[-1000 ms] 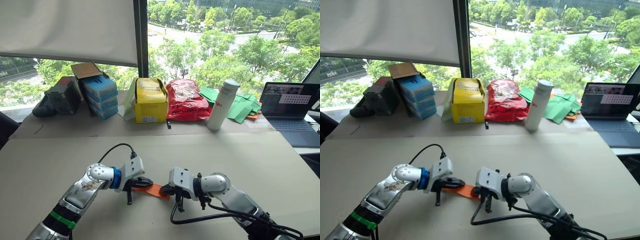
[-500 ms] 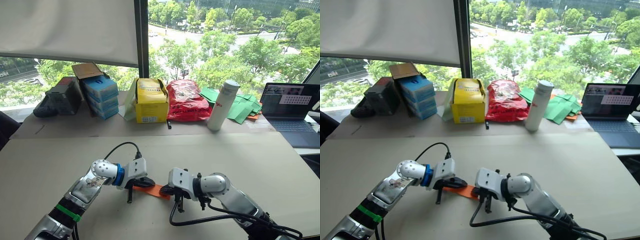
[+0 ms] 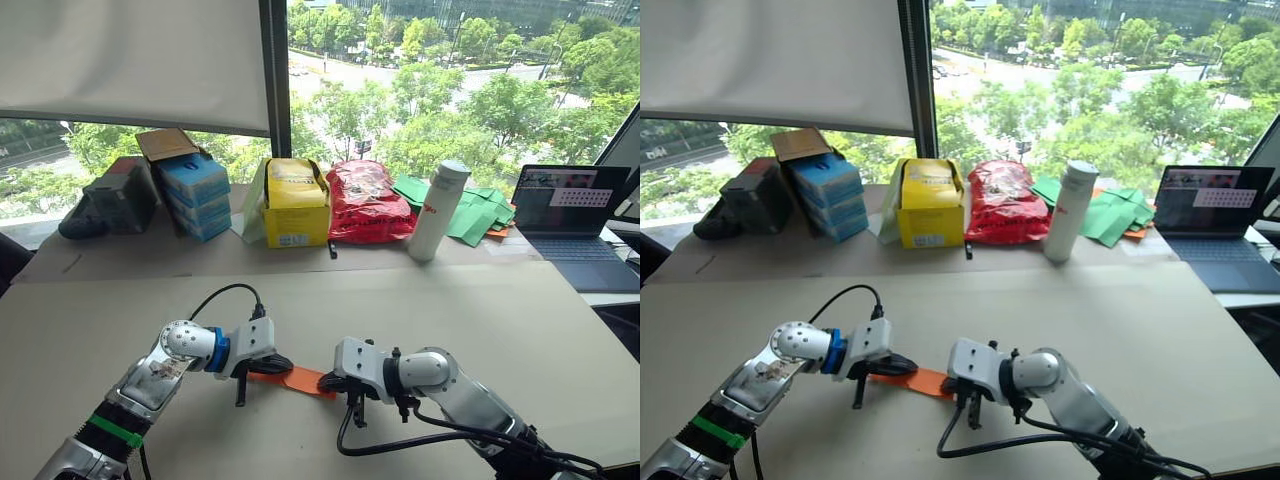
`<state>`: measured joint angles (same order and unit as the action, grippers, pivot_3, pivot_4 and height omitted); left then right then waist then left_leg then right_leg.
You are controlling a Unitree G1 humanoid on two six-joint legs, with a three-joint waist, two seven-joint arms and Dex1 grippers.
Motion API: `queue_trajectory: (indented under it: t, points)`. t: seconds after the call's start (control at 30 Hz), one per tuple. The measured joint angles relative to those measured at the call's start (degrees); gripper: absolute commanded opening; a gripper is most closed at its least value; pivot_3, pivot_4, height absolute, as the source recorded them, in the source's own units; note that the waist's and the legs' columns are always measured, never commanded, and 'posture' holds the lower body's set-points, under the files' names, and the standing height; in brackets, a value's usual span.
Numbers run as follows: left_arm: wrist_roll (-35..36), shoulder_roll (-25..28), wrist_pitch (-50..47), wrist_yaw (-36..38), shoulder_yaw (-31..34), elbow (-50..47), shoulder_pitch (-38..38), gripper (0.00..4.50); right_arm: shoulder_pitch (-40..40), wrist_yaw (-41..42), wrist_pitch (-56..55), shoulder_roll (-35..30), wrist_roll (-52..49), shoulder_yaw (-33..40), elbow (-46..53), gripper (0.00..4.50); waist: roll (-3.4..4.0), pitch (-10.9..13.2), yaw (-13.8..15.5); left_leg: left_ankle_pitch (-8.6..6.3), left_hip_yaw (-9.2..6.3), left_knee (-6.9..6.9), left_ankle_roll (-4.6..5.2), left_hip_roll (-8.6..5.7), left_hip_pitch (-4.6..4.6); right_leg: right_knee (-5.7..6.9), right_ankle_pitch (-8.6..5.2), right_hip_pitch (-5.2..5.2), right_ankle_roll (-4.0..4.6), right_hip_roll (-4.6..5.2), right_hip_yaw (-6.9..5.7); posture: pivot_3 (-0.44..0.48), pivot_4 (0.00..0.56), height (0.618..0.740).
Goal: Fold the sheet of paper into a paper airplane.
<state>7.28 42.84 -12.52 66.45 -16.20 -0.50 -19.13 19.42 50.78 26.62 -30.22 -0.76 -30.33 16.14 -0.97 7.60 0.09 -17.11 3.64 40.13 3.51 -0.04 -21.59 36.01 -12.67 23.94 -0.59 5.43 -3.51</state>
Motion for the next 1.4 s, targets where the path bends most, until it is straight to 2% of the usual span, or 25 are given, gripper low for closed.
queue_trajectory:
  t: [0.13, 0.5, 0.67, 0.73, 0.83, 0.93, 1.03, 1.13, 1.2, 1.4]
  points:
    - [0.0, 2.0, 0.0, 0.0, 2.1, 0.5, 1.3, 0.00, 0.1, 0.1, 0.0, 0.0, 0.0, -0.1, -0.2, 0.02, 0.04, 0.0, 0.0, 0.00, 0.01, -0.13, 0.00, -0.01, 0.16, -0.02, -0.01, -0.03, 0.01, 0.06, 0.01, 0.000, 0.150, 0.740]
    - [0.8, 1.9, -0.2, -0.7, 5.0, 1.2, 2.7, 0.00, 0.3, 0.2, -0.3, 0.3, 0.0, 0.0, -0.5, 0.02, 0.07, -0.1, -0.1, 0.01, 0.05, -0.24, -0.02, -0.01, 0.26, -0.03, -0.01, -0.04, 0.02, 0.12, 0.08, 0.000, 0.150, 0.740]
    - [8.9, 0.0, -8.5, -3.1, 11.9, -2.5, 6.2, 0.00, -0.5, 0.5, 1.6, 0.1, -2.0, 2.2, 1.7, 0.02, -0.05, 0.1, -0.1, 0.09, -0.02, -0.06, -0.16, -0.01, -0.50, 0.07, 0.00, 0.44, 0.02, 0.16, 0.11, 0.000, 0.150, 0.740]
    - [15.1, -0.2, -13.6, -4.4, 17.7, -7.5, 8.8, 0.00, -1.4, 0.1, 3.9, 0.1, -3.9, 4.9, 4.9, 0.02, -0.16, 0.3, -0.1, 0.12, -0.11, 0.00, -0.20, 0.00, -0.71, 0.01, 0.01, 0.54, 0.01, 0.33, 0.13, 0.000, 0.150, 0.740]
    - [21.3, 0.2, -18.8, -5.6, 23.2, -14.2, 12.7, 0.00, -2.2, -0.4, 6.2, 0.0, -7.3, 9.3, 10.6, 0.02, -0.14, 0.3, -0.1, 0.19, -0.12, -0.02, -0.33, -0.05, -0.67, -0.08, 0.00, 0.44, -0.02, 0.64, 0.00, 0.000, 0.150, 0.740]
    - [23.5, 1.0, -21.6, -6.3, 24.7, -18.5, 18.7, 0.00, -4.3, -0.1, 7.8, -1.5, -10.2, 11.6, 16.0, 0.02, -0.13, 0.3, -0.1, 0.15, -0.11, -0.05, -0.29, -0.08, -0.64, -0.22, -0.01, 0.37, -0.06, 0.66, -0.16, 0.000, 0.150, 0.740]
    - [25.8, 1.6, -24.2, -6.9, 25.9, -21.4, 22.4, 0.00, -6.5, 0.5, 8.4, -3.7, -12.6, 13.3, 18.9, 0.88, -0.22, 0.4, 0.3, 0.09, -0.13, -0.02, -0.19, -0.09, -0.65, -0.23, 0.00, 0.35, -0.07, 0.69, -0.22, 0.000, 0.150, 0.740]
    - [26.9, 2.2, -25.1, -7.4, 27.3, -23.3, 22.7, 0.83, -7.6, 1.8, 8.4, -4.9, -14.8, 13.4, 20.5, 1.92, -0.19, 0.4, 0.7, 0.05, -0.17, -0.04, -0.12, -0.08, -0.50, -0.19, 0.01, 0.25, -0.05, 0.68, -0.22, 0.000, 0.150, 0.740]
    - [27.3, 2.3, -25.2, -7.7, 27.6, -23.9, 23.2, 1.54, -9.0, 2.4, 8.3, -5.5, -16.2, 13.2, 21.2, 2.62, -0.19, 0.4, 0.6, 0.05, -0.17, -0.07, -0.12, -0.08, -0.45, -0.16, 0.00, 0.23, -0.04, 0.66, -0.21, 0.000, 0.150, 0.740]
    - [29.1, 2.5, -27.2, -9.9, 27.5, -27.5, 23.9, 3.43, -9.1, 1.0, 6.2, -5.2, -13.1, 8.9, 18.2, 4.50, -0.20, 0.4, 0.5, 0.12, -0.13, -0.07, -0.24, -0.09, -0.49, -0.14, 0.00, 0.28, -0.02, 0.61, -0.22, 0.000, 0.150, 0.740]
